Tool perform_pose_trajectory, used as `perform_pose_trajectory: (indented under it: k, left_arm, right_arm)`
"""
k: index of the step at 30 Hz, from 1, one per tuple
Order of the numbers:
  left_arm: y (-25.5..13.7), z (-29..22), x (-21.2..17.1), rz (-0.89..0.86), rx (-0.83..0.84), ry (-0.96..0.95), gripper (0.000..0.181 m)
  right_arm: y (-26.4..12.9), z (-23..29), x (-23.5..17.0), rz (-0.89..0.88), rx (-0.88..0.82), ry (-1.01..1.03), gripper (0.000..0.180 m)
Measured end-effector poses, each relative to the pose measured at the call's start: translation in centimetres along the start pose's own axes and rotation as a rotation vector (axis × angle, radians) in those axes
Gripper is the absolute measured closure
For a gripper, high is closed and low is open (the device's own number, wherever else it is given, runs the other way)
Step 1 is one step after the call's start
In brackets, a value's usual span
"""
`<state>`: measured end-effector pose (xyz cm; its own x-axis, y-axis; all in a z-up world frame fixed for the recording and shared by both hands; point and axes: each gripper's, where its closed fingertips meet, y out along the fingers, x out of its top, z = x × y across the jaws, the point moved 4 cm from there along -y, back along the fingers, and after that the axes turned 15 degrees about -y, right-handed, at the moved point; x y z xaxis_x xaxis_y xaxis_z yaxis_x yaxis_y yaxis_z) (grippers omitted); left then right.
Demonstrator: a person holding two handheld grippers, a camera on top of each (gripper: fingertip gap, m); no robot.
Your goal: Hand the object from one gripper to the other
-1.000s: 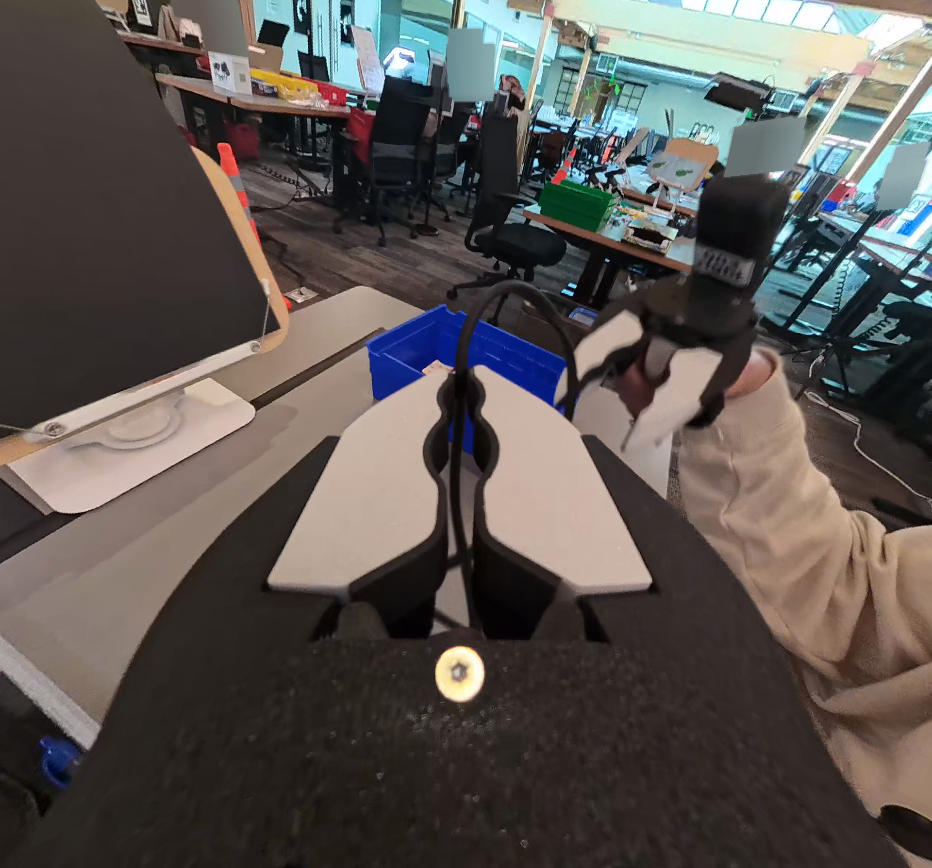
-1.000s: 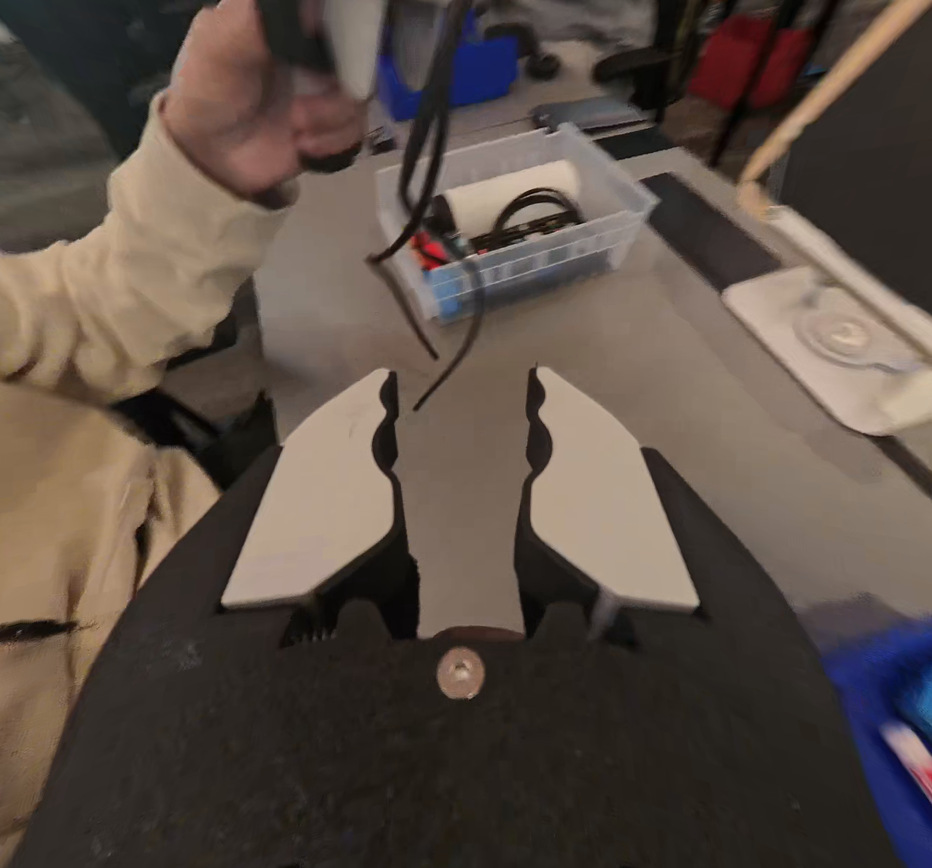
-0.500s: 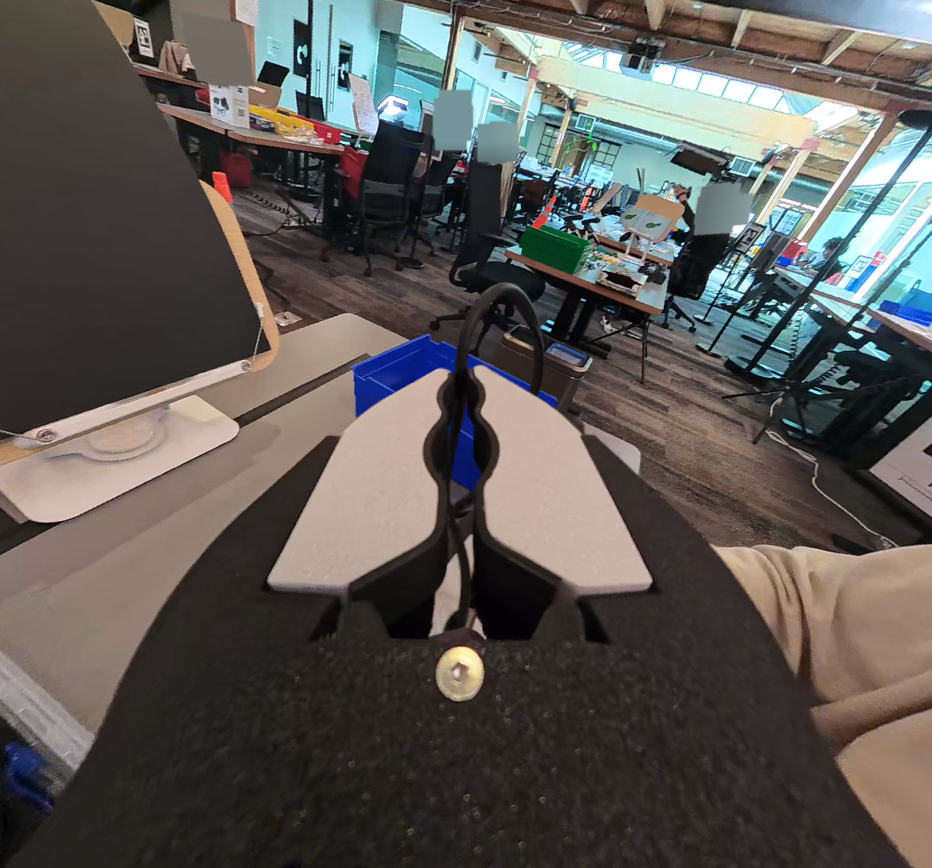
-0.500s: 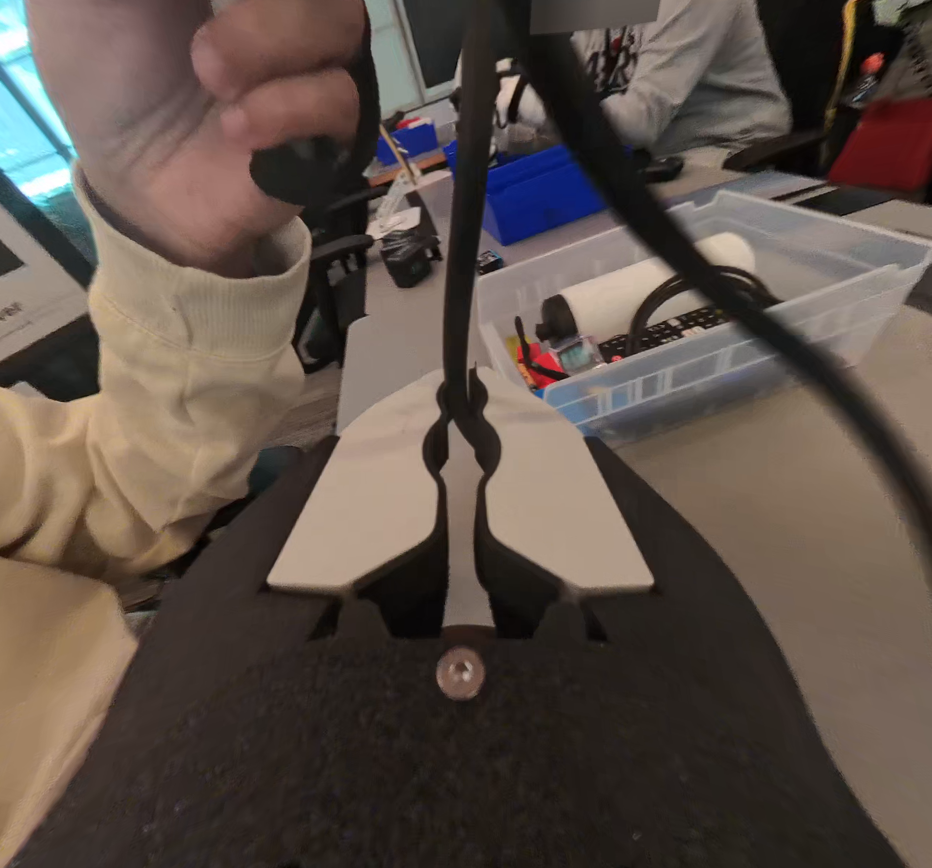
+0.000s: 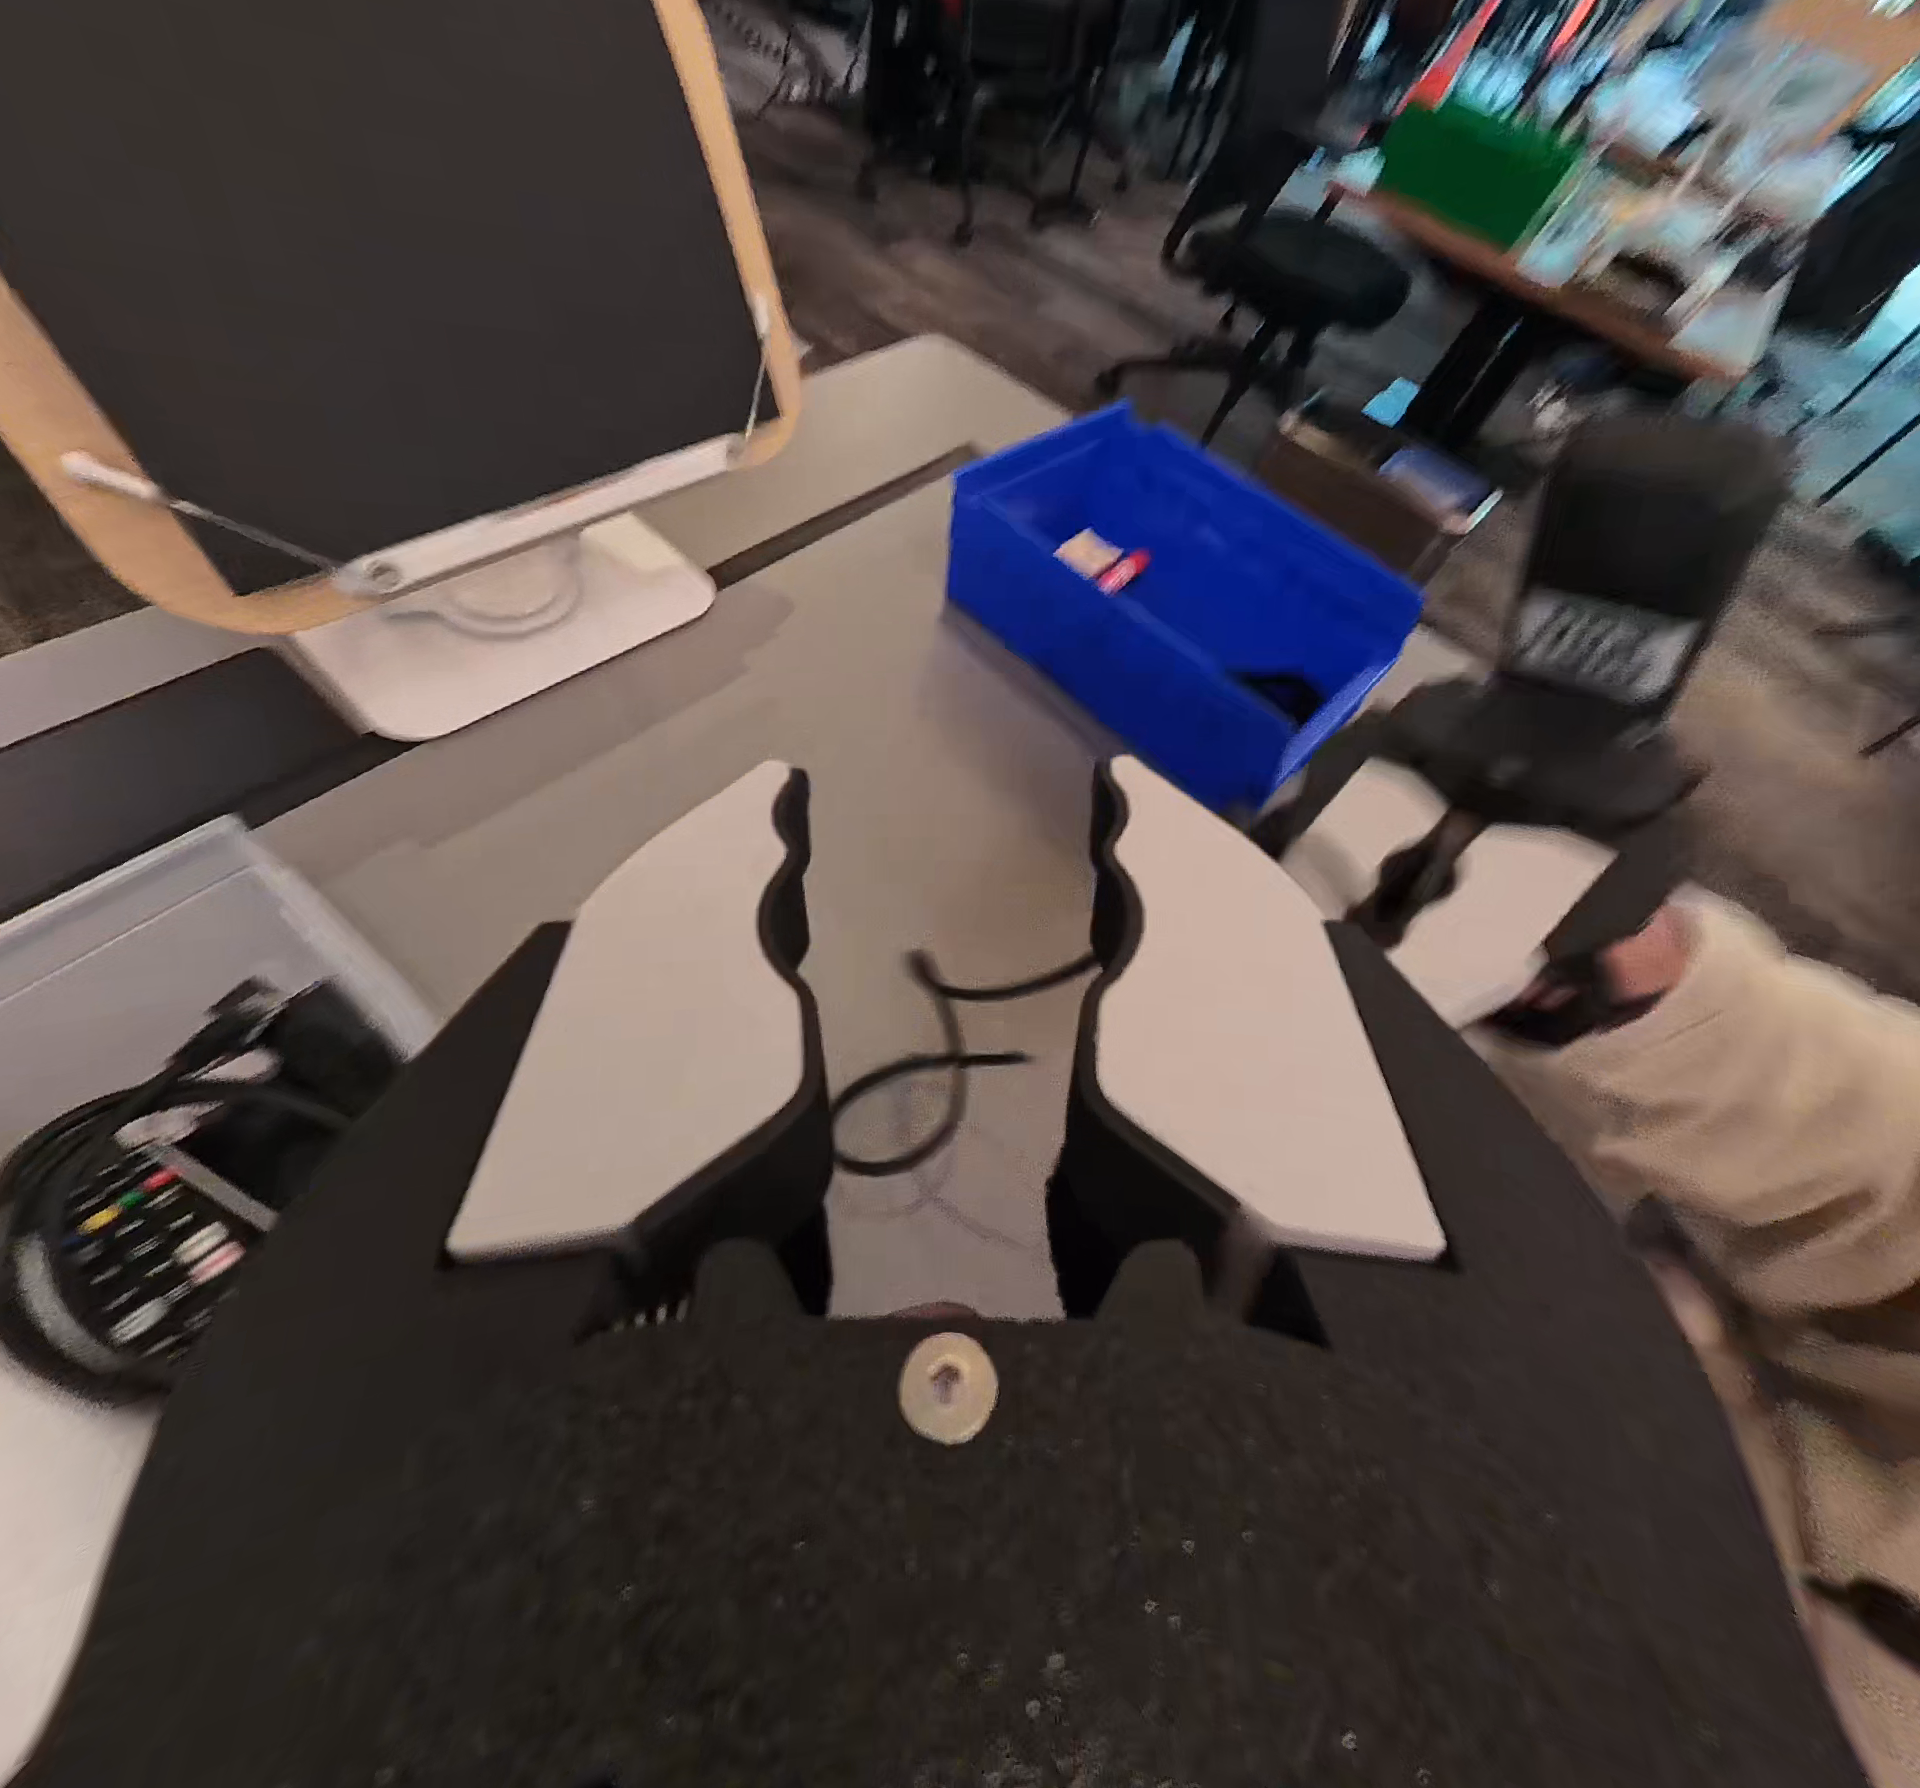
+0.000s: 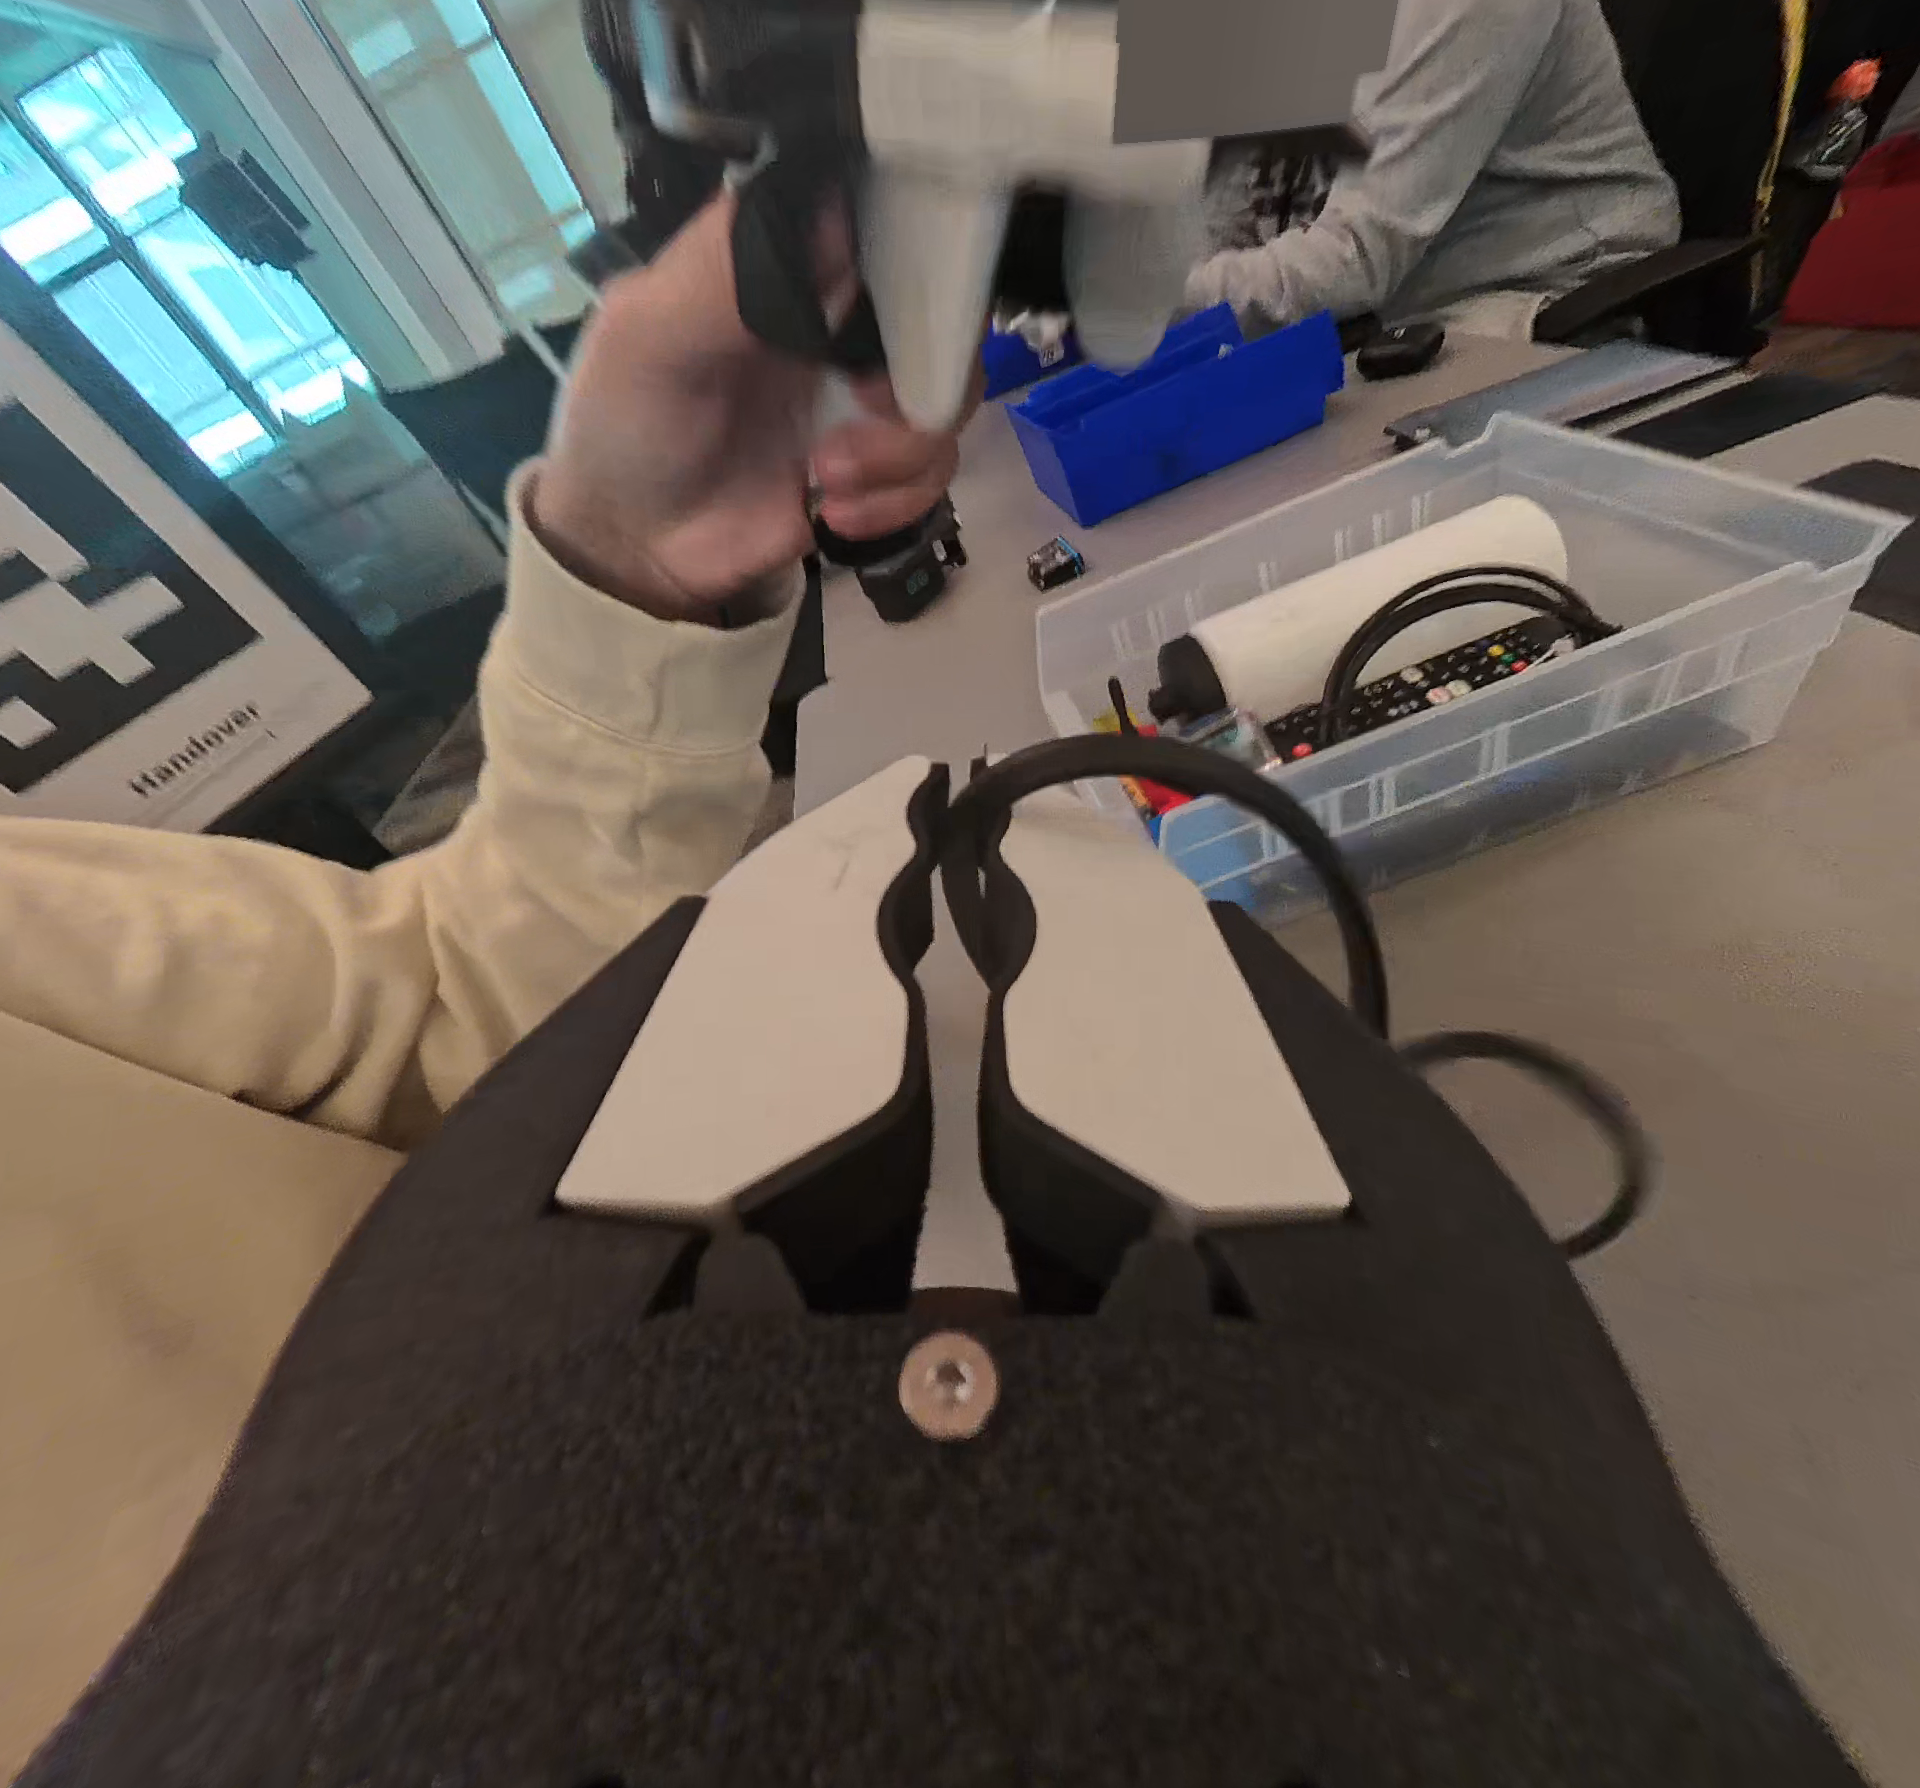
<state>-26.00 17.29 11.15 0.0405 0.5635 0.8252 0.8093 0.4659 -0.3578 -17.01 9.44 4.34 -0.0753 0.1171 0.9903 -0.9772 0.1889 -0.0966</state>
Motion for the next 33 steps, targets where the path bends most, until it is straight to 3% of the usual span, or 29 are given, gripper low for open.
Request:
perform_pose_trajectory:
  k: [3,6,10,14,16,17,23,25,27,30,33]
  left_arm:
    - [0.5,-0.3,-1.8,0.134,0.003,0.099,0.130]
    - [1.8,-3.5,-4.0,0.263,-0.206,0.146,0.131]
    - [4.6,-7.0,-6.1,0.289,-0.388,0.257,0.131]
    - [7.4,-9.3,-7.0,0.243,-0.466,0.292,0.131]
    - [8.2,-10.0,-7.3,0.207,-0.477,0.326,0.149]
    - [8.3,-10.1,-7.4,0.199,-0.477,0.347,0.175]
    - [7.6,-10.5,-6.6,0.159,-0.493,0.332,0.176]
    - [7.1,-10.1,-6.0,0.144,-0.462,0.332,0.176]
    - [6.4,-9.8,-5.2,0.116,-0.453,0.306,0.176]
    - [5.0,-9.2,-3.6,0.067,-0.458,0.222,0.176]
    - [3.7,-8.2,-2.4,0.021,-0.422,0.192,0.176]
  right_arm:
    - [-2.8,-0.6,2.5,-0.078,-0.045,0.026,0.176]
    - [-5.5,-1.2,4.5,-0.160,-0.089,0.063,0.176]
    - [-8.2,-1.0,6.5,-0.281,-0.065,0.114,0.176]
    - [-9.4,-0.5,7.6,-0.370,-0.019,0.160,0.177]
    - [-9.9,-0.7,7.9,-0.381,-0.040,0.148,0.176]
    - [-10.3,-0.8,8.0,-0.390,-0.050,0.145,0.176]
    - [-11.5,-1.4,8.3,-0.423,-0.091,0.124,0.176]
    - [-11.3,-1.5,8.2,-0.398,-0.116,0.090,0.174]
    - [-10.7,-1.6,7.6,-0.304,-0.141,0.039,0.156]
    - [-9.5,-1.6,5.5,-0.076,-0.166,-0.049,0.137]
    - [-8.8,-1.1,2.9,0.198,-0.167,-0.212,0.139]
